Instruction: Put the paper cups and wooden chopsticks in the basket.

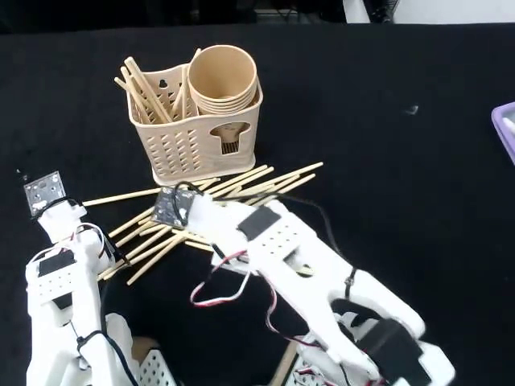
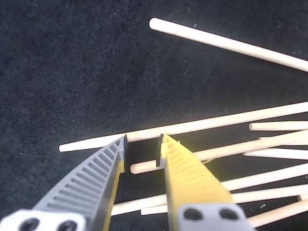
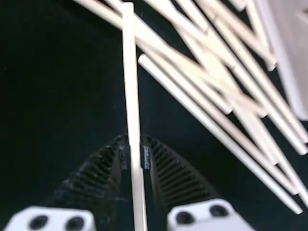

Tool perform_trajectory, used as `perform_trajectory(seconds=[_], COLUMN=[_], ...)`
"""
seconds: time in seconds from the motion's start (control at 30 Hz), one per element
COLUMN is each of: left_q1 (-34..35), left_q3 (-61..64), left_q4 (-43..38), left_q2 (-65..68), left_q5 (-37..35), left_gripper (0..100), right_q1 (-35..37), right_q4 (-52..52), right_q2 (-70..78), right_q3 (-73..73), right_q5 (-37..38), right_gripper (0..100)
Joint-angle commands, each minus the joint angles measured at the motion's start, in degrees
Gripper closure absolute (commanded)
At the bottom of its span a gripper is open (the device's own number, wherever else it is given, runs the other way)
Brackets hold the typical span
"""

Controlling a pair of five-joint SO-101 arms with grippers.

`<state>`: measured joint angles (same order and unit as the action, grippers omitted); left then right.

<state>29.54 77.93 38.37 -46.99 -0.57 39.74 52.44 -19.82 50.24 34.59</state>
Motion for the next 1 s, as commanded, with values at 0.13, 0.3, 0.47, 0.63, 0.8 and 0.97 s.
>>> perform_trajectory(seconds=[0.13, 0.3, 0.47, 0.63, 0.8, 0.97], left_q1=[0.22, 0.22, 0.22, 0.22, 0.22, 0.22], left_q3=[-0.92, -0.92, -0.92, -0.92, -0.92, -0.92], left_q4=[-0.70, -0.70, -0.70, -0.70, -0.70, -0.70], left_q2=[-0.79, -0.79, -0.79, -0.79, -0.79, -0.79], left_q5=[-0.26, -0.26, -0.26, -0.26, -0.26, -0.26], left_gripper=[87, 87, 87, 87, 87, 87], right_q1=[0.44, 0.53, 0.62, 1.14, 2.11, 1.76], right_q4=[-5.71, -9.05, -9.49, -6.33, -5.27, 5.71], right_q2=[0.13, 5.14, 10.24, 11.30, 10.77, 4.35], right_q3=[4.79, 4.09, 2.15, 0.57, 0.75, -5.32], right_q5=[-4.57, -2.46, -1.05, -0.88, -1.14, -0.88], right_gripper=[82.4, 77.6, 77.6, 83.8, 97.4, 98.8])
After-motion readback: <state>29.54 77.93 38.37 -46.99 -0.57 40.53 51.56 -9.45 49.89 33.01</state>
